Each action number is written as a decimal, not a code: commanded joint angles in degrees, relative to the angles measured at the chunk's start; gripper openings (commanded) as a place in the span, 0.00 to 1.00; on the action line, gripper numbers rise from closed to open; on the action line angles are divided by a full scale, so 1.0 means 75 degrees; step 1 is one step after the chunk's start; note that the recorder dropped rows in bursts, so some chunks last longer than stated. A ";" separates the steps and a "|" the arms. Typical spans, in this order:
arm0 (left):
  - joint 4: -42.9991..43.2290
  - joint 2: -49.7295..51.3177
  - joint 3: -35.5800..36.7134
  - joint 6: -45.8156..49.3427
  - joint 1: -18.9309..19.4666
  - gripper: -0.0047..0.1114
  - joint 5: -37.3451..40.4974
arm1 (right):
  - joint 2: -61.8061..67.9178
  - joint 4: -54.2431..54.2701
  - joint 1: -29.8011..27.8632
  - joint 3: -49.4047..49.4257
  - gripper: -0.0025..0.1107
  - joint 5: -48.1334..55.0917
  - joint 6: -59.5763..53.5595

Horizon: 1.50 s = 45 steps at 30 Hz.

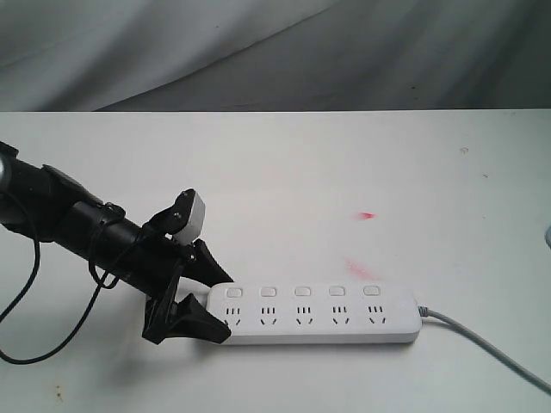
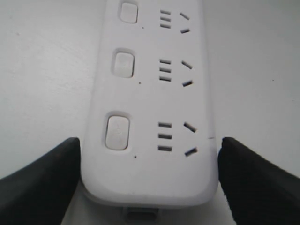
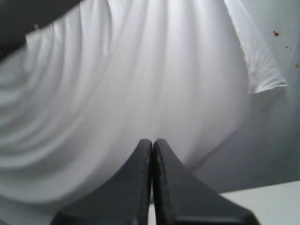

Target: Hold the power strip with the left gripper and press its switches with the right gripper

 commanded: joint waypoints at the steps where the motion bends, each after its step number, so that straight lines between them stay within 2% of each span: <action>1: 0.0043 0.0019 -0.0034 0.0022 -0.0038 0.56 0.0080 | -0.0040 -0.3137 -0.0420 0.0435 0.02 0.1076 0.0870; 4: 0.0043 0.0019 -0.0034 0.0022 -0.0038 0.56 0.0080 | -0.0040 -0.3864 -0.0760 0.0563 0.02 0.1717 0.1500; 8: 0.0043 0.0019 -0.0034 0.0022 -0.0038 0.56 0.0080 | -0.0040 -0.4338 -0.1032 0.0563 0.02 0.2378 0.1427; 12: 0.0043 0.0019 -0.0034 0.0022 -0.0038 0.56 0.0080 | -0.0130 -0.5107 -0.1049 0.0855 0.02 0.2404 0.1761; 15: 0.0043 0.0019 -0.0034 0.0022 -0.0038 0.56 0.0080 | -0.0583 -0.5680 -0.1049 0.1550 0.02 0.2387 0.2896; 21: 0.0043 0.0019 -0.0034 0.0022 -0.0038 0.56 0.0080 | -0.1731 -0.6552 -0.1049 0.1929 0.02 0.2388 0.2896; 28: 0.0043 0.0019 -0.0034 0.0022 -0.0038 0.56 0.0080 | -0.2237 -0.6537 -0.1049 0.2962 0.02 0.1344 0.2896; 45: 0.0043 0.0019 -0.0034 0.0022 -0.0038 0.56 0.0080 | -0.2237 -0.6589 -0.1049 0.3857 0.02 0.1569 0.1617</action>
